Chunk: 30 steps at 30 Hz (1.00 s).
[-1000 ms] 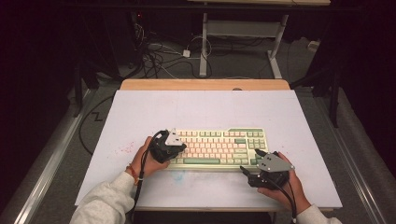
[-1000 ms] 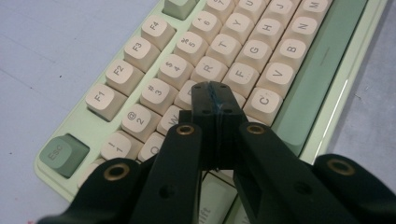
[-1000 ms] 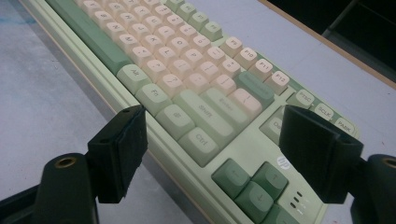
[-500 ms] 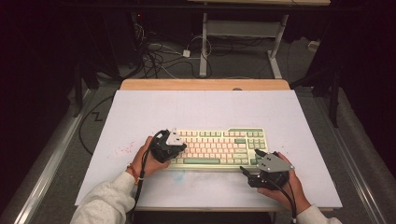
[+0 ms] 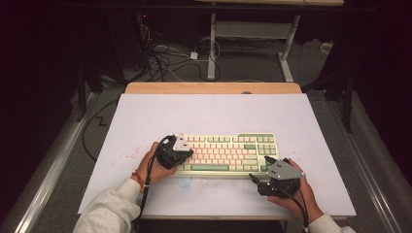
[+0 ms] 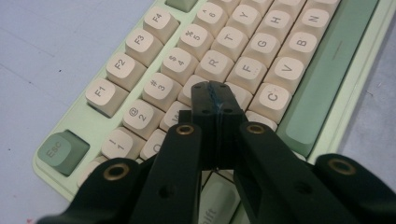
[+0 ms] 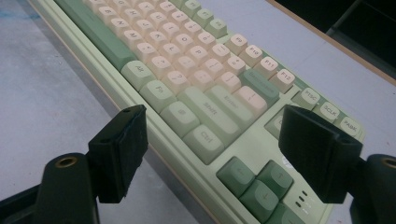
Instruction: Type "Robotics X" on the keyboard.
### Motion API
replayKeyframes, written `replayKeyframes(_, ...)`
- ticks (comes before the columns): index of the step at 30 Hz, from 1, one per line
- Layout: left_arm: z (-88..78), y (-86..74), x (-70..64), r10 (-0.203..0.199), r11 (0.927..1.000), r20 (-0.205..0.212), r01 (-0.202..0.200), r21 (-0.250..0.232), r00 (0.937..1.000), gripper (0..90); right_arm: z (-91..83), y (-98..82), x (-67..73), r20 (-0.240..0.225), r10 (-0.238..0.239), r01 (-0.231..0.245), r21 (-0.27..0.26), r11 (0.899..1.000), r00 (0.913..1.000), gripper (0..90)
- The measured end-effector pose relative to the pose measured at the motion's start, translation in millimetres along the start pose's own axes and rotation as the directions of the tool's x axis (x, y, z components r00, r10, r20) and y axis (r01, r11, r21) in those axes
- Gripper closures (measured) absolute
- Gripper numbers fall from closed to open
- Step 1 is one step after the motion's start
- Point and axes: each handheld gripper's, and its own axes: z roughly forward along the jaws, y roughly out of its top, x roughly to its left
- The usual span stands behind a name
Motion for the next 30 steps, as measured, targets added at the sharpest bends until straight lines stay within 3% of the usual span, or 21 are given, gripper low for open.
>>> replayKeyframes(10,-12.1,4.6,-5.0,0.017,0.9990,-0.010,-0.017,-0.041,0.9998,87.3,-0.8,-0.3,-0.8,0.003,0.006,-0.006,-0.001,1.000,1.0000,24.0)
replayKeyframes(18,-18.4,8.9,-14.4,0.035,0.9972,0.010,-0.034,-0.067,0.9993,87.2,-1.2,-0.7,-1.8,0.002,0.009,-0.009,-0.004,1.000,1.0000,24.0)
replayKeyframes(30,-17.6,13.7,-28.0,0.073,0.9952,0.048,-0.069,-0.069,0.9962,87.3,-1.6,-1.1,-2.7,0.006,0.008,-0.008,-0.004,1.000,0.9999,24.0)
